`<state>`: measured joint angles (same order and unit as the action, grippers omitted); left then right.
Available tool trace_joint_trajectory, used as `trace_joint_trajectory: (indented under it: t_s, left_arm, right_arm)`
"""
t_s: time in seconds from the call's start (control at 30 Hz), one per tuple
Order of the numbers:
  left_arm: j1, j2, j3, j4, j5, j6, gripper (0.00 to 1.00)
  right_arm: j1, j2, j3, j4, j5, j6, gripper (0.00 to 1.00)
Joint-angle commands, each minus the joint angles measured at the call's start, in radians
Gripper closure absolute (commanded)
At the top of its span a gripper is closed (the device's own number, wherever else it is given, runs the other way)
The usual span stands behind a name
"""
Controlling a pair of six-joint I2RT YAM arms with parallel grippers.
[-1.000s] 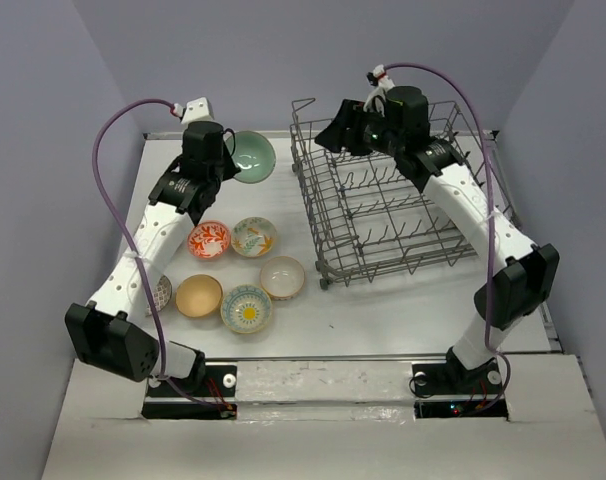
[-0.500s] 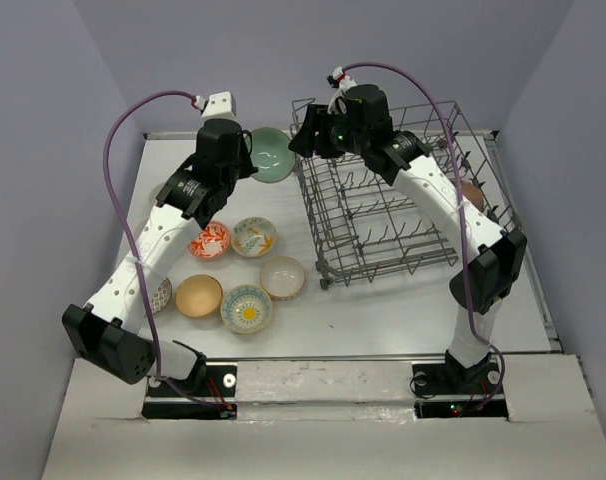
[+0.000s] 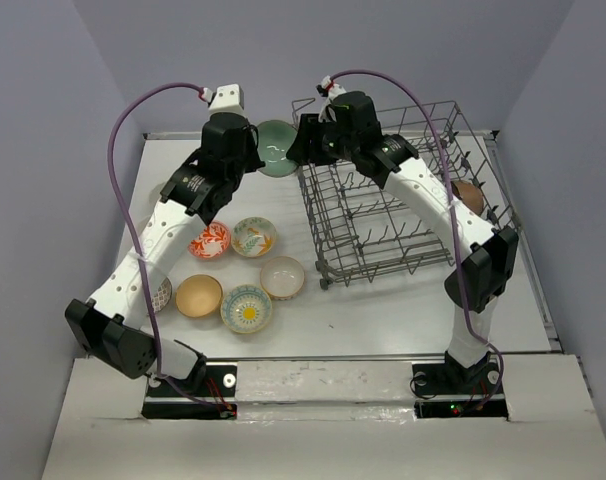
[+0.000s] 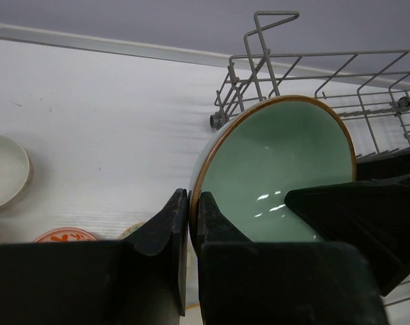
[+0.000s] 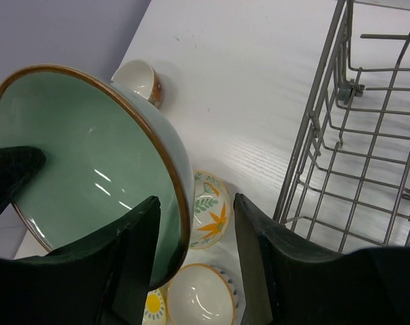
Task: Load the bowls into the dish rack
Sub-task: Pass from the left arm to the right
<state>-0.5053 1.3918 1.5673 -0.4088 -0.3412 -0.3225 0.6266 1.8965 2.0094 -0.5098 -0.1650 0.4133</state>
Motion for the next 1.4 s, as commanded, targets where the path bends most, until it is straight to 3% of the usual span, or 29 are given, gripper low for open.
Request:
trace_joint_trajectory:
  t_s: [0.0, 0.13, 0.33, 0.43, 0.5, 0.6, 0.8, 0.9, 1.17, 1.37]
  left_arm:
    - [-0.013, -0.004, 0.063, 0.093, -0.009, -0.003, 1.0]
    - [-0.016, 0.003, 0.059, 0.091, -0.01, -0.004, 1.0]
    - [-0.019, 0.012, 0.06, 0.09, -0.009, -0.004, 1.0]
    - [-0.024, 0.018, 0.063, 0.087, -0.007, -0.003, 1.0]
    - [-0.025, 0.021, 0.068, 0.087, -0.002, -0.001, 1.0]
    - [-0.03, 0.027, 0.074, 0.084, 0.005, 0.0, 0.99]
    - [-0.033, 0.03, 0.082, 0.08, 0.013, -0.004, 0.66]
    - [-0.035, 0.033, 0.086, 0.08, 0.014, -0.001, 0.55]
    - [-0.042, 0.038, 0.092, 0.077, 0.011, 0.003, 0.41]
    - [-0.042, -0.02, 0.047, 0.093, -0.018, 0.013, 0.32]
  right_arm:
    - [0.019, 0.006, 0.046, 0.008, 0.033, -0.028, 0.48]
    - [0.019, 0.004, 0.046, 0.022, 0.055, -0.031, 0.54]
    - [0.019, 0.007, 0.037, 0.033, 0.061, -0.031, 0.77]
    - [0.019, 0.009, 0.029, 0.037, 0.071, -0.028, 0.94]
    - [0.019, 0.01, 0.028, 0.039, 0.073, -0.03, 0.99]
    - [0.028, 0.001, 0.02, 0.045, 0.091, -0.031, 0.99]
    - [0.028, -0.031, 0.006, 0.053, 0.108, -0.036, 0.99]
    - [0.028, -0.049, 0.0, 0.053, 0.114, -0.037, 0.99]
    - [0.028, -0.131, -0.031, 0.06, 0.179, -0.047, 0.99]
    - [0.028, -0.267, -0.072, 0.065, 0.42, -0.105, 0.99]
